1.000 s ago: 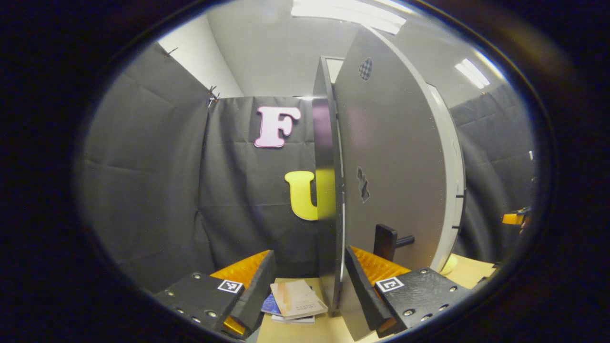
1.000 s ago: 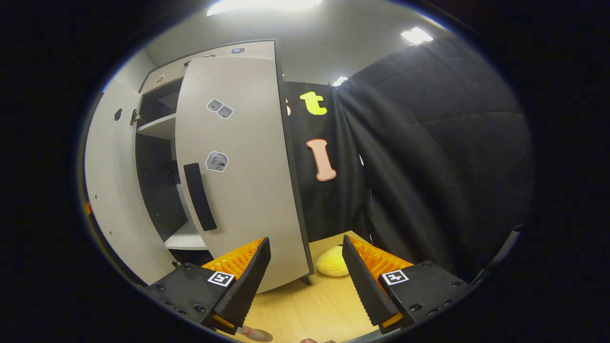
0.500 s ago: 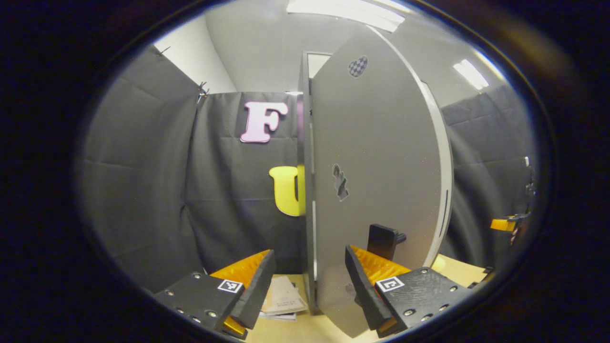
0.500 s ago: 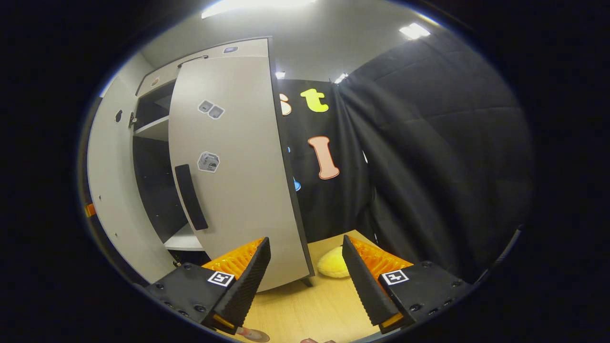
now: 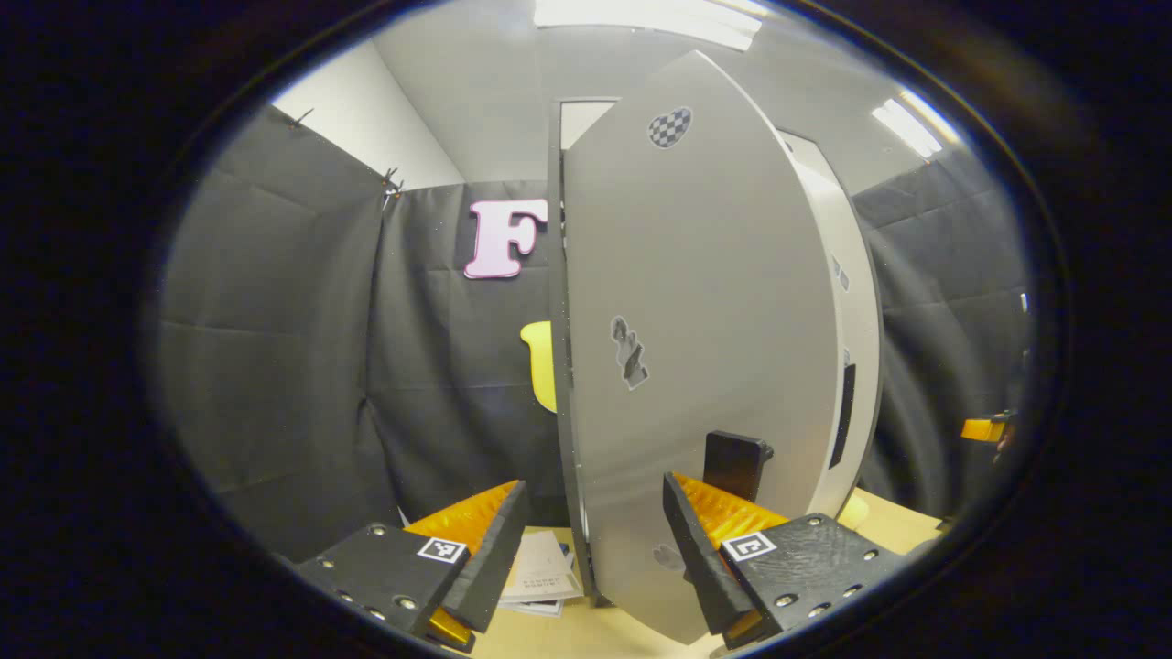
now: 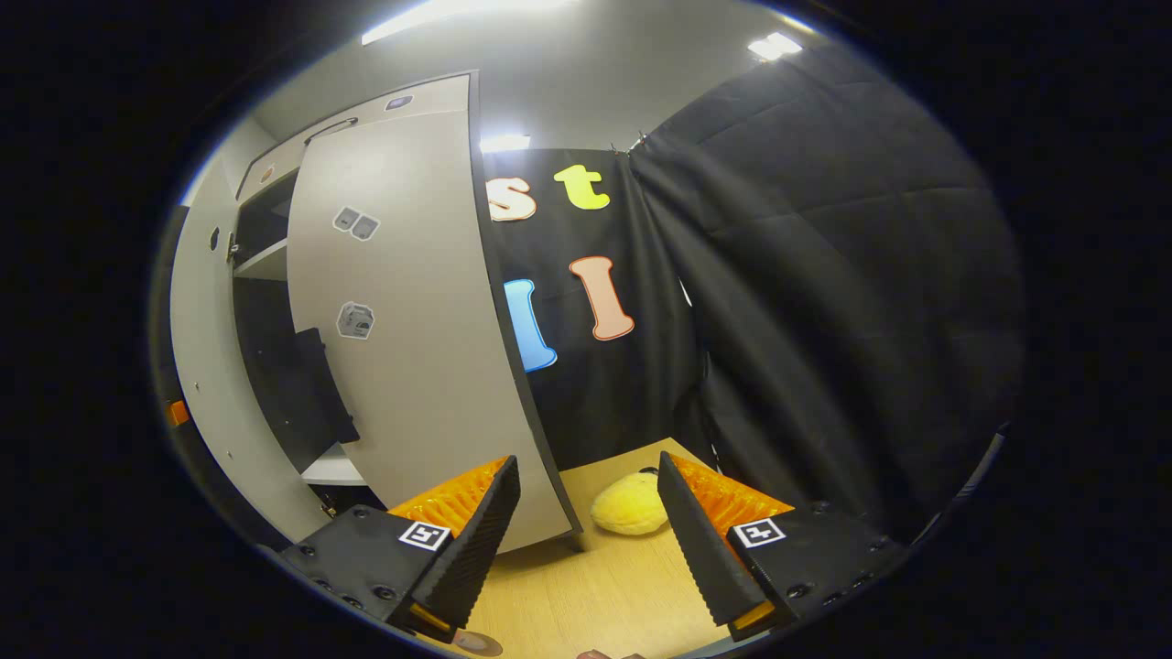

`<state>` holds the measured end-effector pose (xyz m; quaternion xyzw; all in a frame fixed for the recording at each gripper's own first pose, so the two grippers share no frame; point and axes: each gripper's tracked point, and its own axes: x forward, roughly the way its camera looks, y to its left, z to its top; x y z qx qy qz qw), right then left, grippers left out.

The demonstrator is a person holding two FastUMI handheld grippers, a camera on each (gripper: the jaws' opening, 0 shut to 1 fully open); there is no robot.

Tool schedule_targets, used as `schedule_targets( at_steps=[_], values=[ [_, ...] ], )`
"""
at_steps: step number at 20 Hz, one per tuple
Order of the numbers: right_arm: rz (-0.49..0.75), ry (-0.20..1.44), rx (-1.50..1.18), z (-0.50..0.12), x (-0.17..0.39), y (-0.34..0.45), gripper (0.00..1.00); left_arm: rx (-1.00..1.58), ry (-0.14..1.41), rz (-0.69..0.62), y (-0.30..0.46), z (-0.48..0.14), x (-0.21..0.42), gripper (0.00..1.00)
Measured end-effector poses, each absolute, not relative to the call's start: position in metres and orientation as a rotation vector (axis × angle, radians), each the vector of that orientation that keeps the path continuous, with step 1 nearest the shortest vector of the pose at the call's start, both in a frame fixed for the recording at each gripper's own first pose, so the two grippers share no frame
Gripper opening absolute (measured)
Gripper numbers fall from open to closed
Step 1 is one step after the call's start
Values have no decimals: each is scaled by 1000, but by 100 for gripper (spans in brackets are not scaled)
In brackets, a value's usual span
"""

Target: Grasp the bottle in the cabinet with the left hand and place it on the coaster, then close the right door with the right hand and the left door with the left hand.

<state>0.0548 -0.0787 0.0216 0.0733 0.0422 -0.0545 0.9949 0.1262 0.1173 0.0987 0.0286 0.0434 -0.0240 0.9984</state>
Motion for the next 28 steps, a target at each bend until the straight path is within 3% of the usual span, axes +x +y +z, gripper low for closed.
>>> schedule_targets(
  at_steps=[7,15,19,20,24,28],
  values=[
    [-135,67,138,22,49,-104,96,10,37,-134,29,108,160,92],
    [-178,67,108,18,46,-121,96,91,-36,-137,1,138,128,84],
    [-114,56,74,29,56,-98,96,54,-19,-94,19,131,103,79],
    [-88,51,64,34,60,-88,96,41,-14,-82,27,128,96,92],
    [31,21,36,55,72,-39,92,-6,9,-21,62,117,77,92],
    [121,2,25,68,77,6,96,-40,-8,18,91,115,56,92]
  ],
)
